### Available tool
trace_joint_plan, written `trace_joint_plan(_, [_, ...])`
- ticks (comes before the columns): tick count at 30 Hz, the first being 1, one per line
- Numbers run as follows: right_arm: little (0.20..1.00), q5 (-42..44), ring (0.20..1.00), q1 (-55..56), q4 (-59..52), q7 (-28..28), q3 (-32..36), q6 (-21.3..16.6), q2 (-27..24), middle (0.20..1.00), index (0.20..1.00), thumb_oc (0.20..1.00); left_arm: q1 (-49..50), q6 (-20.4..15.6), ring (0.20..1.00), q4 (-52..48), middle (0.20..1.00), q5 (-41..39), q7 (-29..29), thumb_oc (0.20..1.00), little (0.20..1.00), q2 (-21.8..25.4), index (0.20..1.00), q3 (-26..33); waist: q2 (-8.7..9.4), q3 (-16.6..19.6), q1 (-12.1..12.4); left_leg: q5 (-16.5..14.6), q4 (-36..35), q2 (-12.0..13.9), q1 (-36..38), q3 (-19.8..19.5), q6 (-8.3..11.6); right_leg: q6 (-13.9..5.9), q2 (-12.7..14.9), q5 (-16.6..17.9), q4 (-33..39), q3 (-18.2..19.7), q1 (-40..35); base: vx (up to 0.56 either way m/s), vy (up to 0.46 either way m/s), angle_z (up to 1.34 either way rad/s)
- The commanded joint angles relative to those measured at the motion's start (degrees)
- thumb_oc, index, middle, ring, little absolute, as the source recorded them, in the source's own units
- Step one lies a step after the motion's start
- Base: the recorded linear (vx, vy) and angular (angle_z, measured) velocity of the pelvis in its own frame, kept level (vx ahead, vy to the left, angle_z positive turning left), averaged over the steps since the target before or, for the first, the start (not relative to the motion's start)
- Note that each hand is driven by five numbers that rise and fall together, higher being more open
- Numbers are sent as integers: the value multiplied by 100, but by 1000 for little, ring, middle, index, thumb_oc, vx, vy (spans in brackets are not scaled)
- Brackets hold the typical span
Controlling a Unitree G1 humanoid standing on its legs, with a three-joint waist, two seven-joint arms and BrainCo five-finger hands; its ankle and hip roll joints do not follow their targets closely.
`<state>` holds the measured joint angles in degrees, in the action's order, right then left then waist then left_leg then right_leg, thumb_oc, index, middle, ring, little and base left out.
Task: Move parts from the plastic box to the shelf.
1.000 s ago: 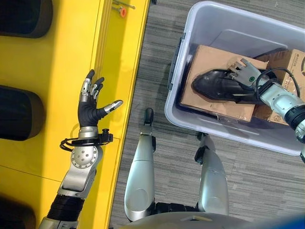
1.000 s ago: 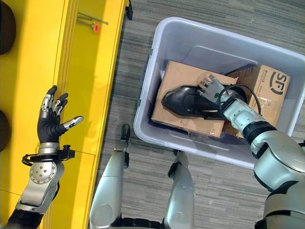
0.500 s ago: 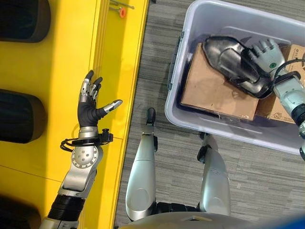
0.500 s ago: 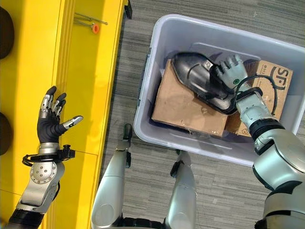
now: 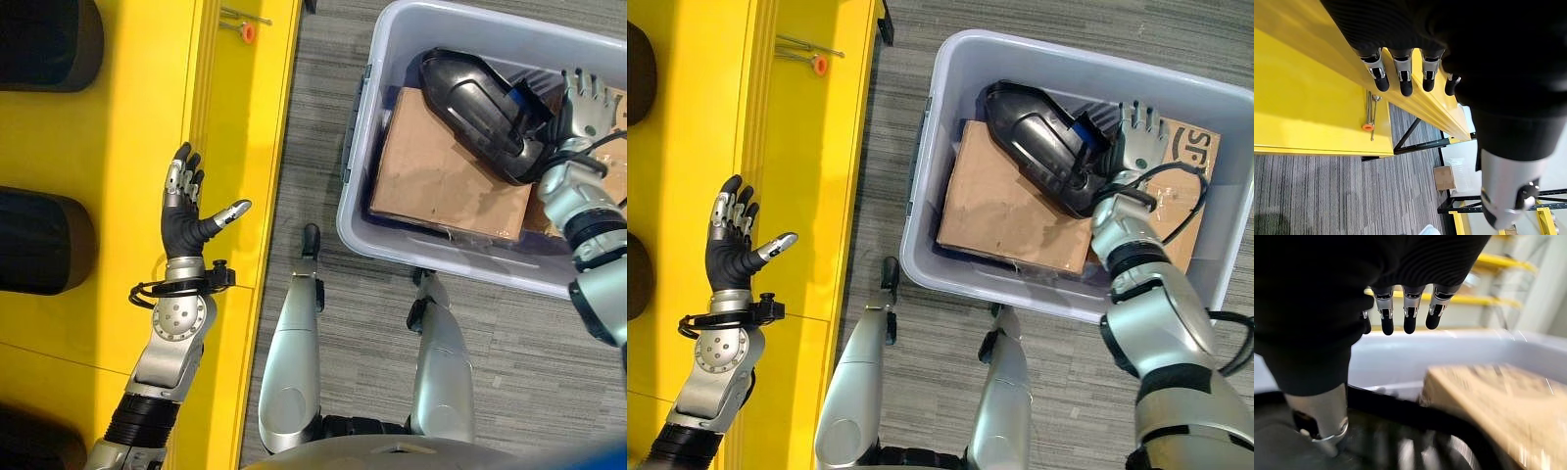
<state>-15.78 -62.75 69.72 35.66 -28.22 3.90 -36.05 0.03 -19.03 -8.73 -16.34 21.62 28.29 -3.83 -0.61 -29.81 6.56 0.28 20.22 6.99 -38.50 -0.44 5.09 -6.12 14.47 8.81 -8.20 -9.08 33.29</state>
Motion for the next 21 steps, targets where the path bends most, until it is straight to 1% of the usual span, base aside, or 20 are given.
trace_joint_plan(1, [1000, 951, 1000, 193, 60, 211, 307, -333, 164, 1000, 1000, 1000, -4, -114, 1000, -193, 1000, 42, 136, 1000, 1000, -33, 1000, -148, -149, 1, -75, -205, -481, -103, 624, 287, -236, -161, 149, -1137, -1280, 120, -65, 0, 0, 0])
trace_joint_plan(2, [1000, 1418, 1000, 413, 136, 94, 593, -446, 418, 1000, 1000, 1000, -52, -76, 1000, -151, 1000, 29, 139, 1000, 1000, -55, 1000, -196, -140, 1, -83, -215, -495, -101, 698, 281, -240, -164, 147, -1143, -1264, 119, -166, 7, -7, 3])
trace_joint_plan(3, [1000, 1419, 1000, 422, 135, 95, 599, -448, 420, 1000, 1000, 1000, -50, -78, 1000, -148, 1000, 28, 140, 1000, 1000, -48, 1000, -201, -137, 1, -78, -215, -501, -101, 708, 281, -240, -165, 146, -1142, -1257, 118, -177, 0, 0, 0])
trace_joint_plan(5, [1000, 1645, 1000, 633, 219, 39, 743, -496, 710, 1000, 1000, 1000, -108, -39, 1000, -143, 1000, 56, 141, 1000, 1000, -44, 1000, -239, -138, 1, -91, -223, -507, -106, 779, 260, -242, -165, 149, -1157, -1248, 115, -264, 0, 0, 0])
trace_joint_plan(7, [1000, 1965, 1000, 829, 274, -11, 964, -571, 890, 1000, 1000, 1000, -150, -5, 1000, -143, 1000, 61, 145, 1000, 1000, -56, 1000, -268, -158, 1, -96, -243, -484, -116, 818, 239, -247, -169, 166, -1170, -1264, 104, -321, 0, -6, -2])
trace_joint_plan(10, [1000, 2216, 1000, 1151, 251, -132, 1123, -679, 1163, 1000, 1000, 1000, -185, 16, 1000, -114, 1000, 100, 131, 1000, 1000, -54, 1000, -308, -183, 1, -104, -262, -465, -139, 905, 243, -256, -164, 181, -1187, -1274, 97, -426, 0, 0, 0])
trace_joint_plan(13, [1000, 2310, 1000, 1220, 260, -166, 1181, -706, 1239, 1000, 1000, 1000, -184, 42, 1000, -102, 1000, 115, 129, 1000, 1000, -61, 1000, -327, -189, 1, -101, -268, -461, -143, 937, 237, -258, -166, 185, -1192, -1269, 91, -465, 0, 0, 0])
trace_joint_plan(14, [1000, 2548, 1000, 1411, 125, -216, 1279, -842, 1407, 1000, 1000, 1000, -174, 72, 1000, -87, 1000, 142, 126, 1000, 1000, -86, 1000, -337, -182, 1, -119, -282, -463, -143, 1015, 248, -267, -163, 178, -1195, -1269, 105, -512, 0, 0, 0])
trace_joint_plan(16, [1000, 2667, 1000, 1441, 86, -211, 1337, -880, 1472, 1000, 1000, 1000, -177, 88, 1000, -83, 1000, 141, 129, 1000, 1000, -82, 1000, -338, -184, 1, -120, -286, -460, -142, 1046, 255, -268, -164, 182, -1194, -1263, 104, -545, 0, 0, 0])
trace_joint_plan(18, [1000, 2730, 1000, 1596, -347, -153, 1321, -1081, 1557, 1000, 1000, 1000, -170, 102, 1000, -80, 1000, 159, 163, 1000, 1000, -82, 1000, -301, -163, 1, -162, -284, -463, -144, 1110, 259, -267, -159, 174, -1196, -1259, 120, -611, 0, 0, 0])
trace_joint_plan(19, [1000, 2728, 1000, 1605, -356, -150, 1321, -1077, 1559, 1000, 1000, 1000, -165, 103, 1000, -82, 1000, 160, 163, 1000, 1000, -81, 1000, -301, -162, 1, -163, -285, -464, -145, 1115, 259, -268, -159, 174, -1197, -1259, 121, -615, 0, 0, 0])
trace_joint_plan(20, [1000, 2802, 1000, 1764, -796, -91, 1349, -1211, 1602, 1000, 1000, 1000, -151, 123, 1000, -115, 1000, 170, 183, 1000, 1000, -98, 1000, -259, -119, 1, -215, -292, -453, -131, 1144, 260, -265, -149, 164, -1200, -1266, 137, -632, 0, 0, 0])
trace_joint_plan(21, [1000, 2832, 1000, 1825, -1049, -72, 1358, -1260, 1607, 1000, 1000, 1000, -140, 148, 1000, -109, 1000, 190, 208, 1000, 1000, -95, 1000, -244, -91, 1, -237, -294, -451, -130, 1162, 263, -263, -147, 157, -1198, -1268, 145, -644, 0, 0, 0])
